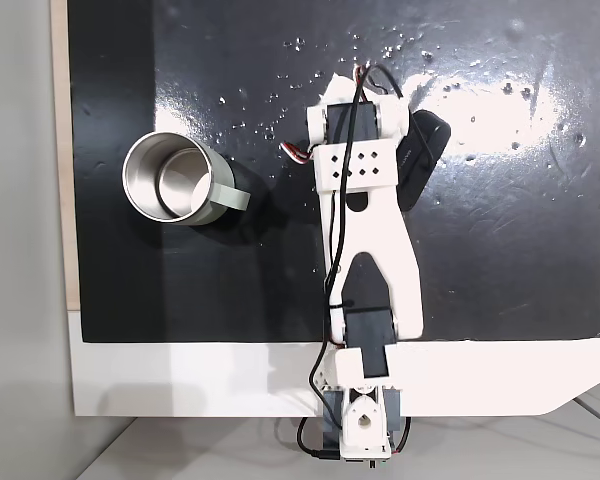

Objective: Grasp a pengrip and put it in the cup.

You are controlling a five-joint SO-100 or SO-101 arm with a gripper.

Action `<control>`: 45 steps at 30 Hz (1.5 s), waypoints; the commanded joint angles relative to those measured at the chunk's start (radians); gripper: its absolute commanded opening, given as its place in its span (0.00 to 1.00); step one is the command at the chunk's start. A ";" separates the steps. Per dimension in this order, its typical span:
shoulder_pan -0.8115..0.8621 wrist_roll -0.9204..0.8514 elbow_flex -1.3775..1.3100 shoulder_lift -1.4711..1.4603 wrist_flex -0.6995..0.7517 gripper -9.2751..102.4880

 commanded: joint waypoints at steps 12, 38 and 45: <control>-0.002 0.009 -0.336 -0.314 0.084 0.29; -0.044 -0.020 -0.795 -0.626 0.325 0.08; -0.052 -0.014 -0.726 -0.511 0.333 0.08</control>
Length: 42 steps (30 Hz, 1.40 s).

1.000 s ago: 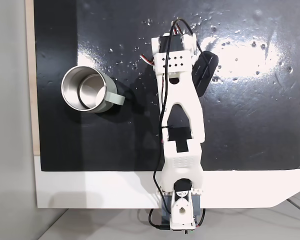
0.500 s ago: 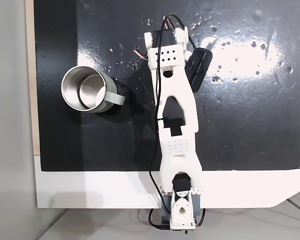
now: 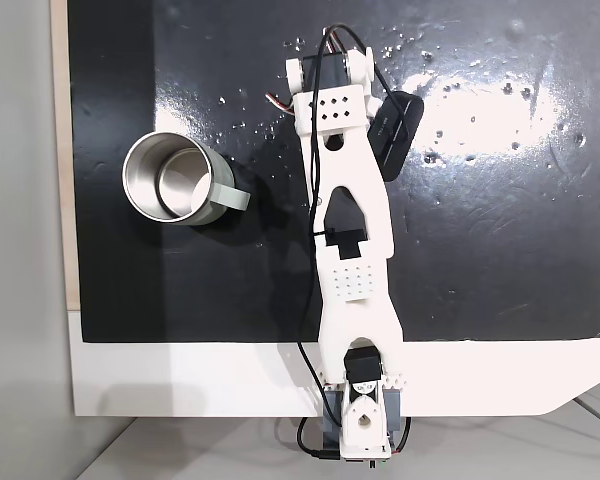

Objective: Grasp a pengrip and put it in the cup.

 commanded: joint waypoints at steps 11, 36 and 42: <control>-0.069 -0.031 0.348 0.641 0.002 0.08; -0.396 -0.268 0.637 0.943 -0.259 0.08; -0.503 -0.268 0.715 0.969 -0.357 0.08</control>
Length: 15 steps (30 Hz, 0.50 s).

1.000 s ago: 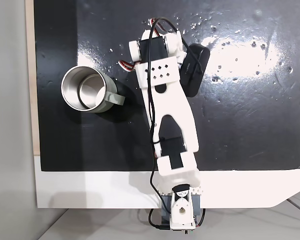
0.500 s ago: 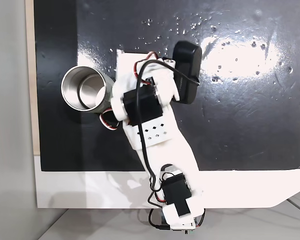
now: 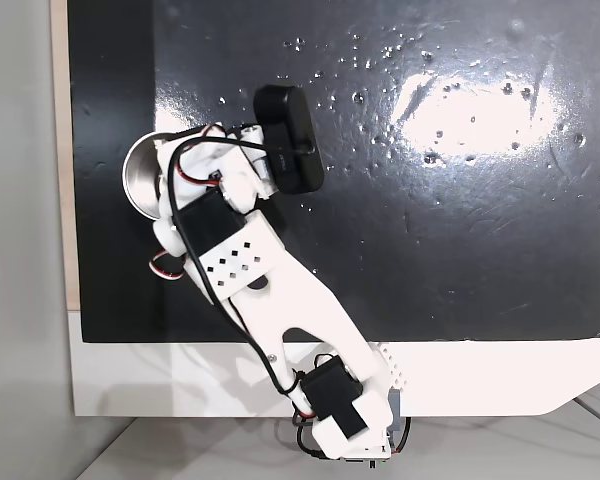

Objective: Grasp a pengrip and put it in the cup.

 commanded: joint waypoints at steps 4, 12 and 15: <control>-0.081 -0.023 -0.006 0.058 -0.072 0.08; -0.120 -0.040 -0.011 0.063 -0.081 0.08; -0.121 -0.041 -0.014 0.064 -0.081 0.08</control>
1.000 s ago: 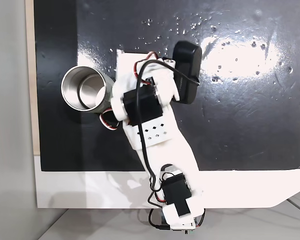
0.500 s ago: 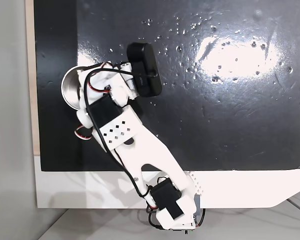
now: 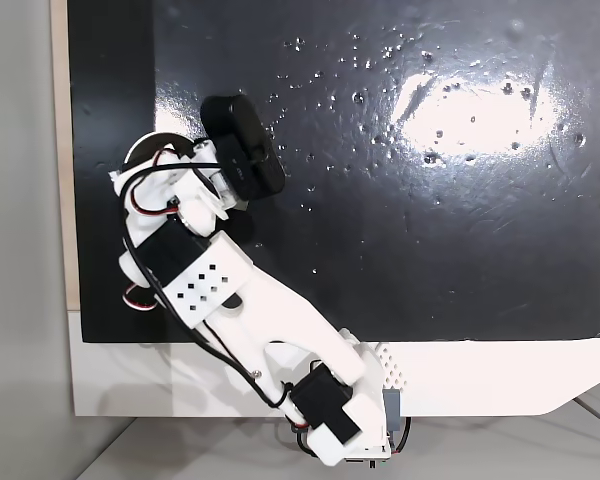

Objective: Grasp a pengrip and put it in the cup.

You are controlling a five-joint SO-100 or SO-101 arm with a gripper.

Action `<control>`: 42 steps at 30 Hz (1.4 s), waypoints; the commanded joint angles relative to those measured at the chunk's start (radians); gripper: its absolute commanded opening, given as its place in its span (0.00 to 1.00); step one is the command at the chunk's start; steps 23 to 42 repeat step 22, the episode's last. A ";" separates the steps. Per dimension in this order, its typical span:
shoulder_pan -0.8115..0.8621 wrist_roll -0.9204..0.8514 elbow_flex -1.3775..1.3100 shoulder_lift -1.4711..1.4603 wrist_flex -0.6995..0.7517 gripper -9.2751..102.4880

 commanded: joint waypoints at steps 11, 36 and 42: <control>0.002 -0.012 -0.021 0.066 -0.029 0.34; 0.006 -0.015 -0.014 0.080 -0.028 0.34; 0.006 -0.015 -0.014 0.080 -0.028 0.34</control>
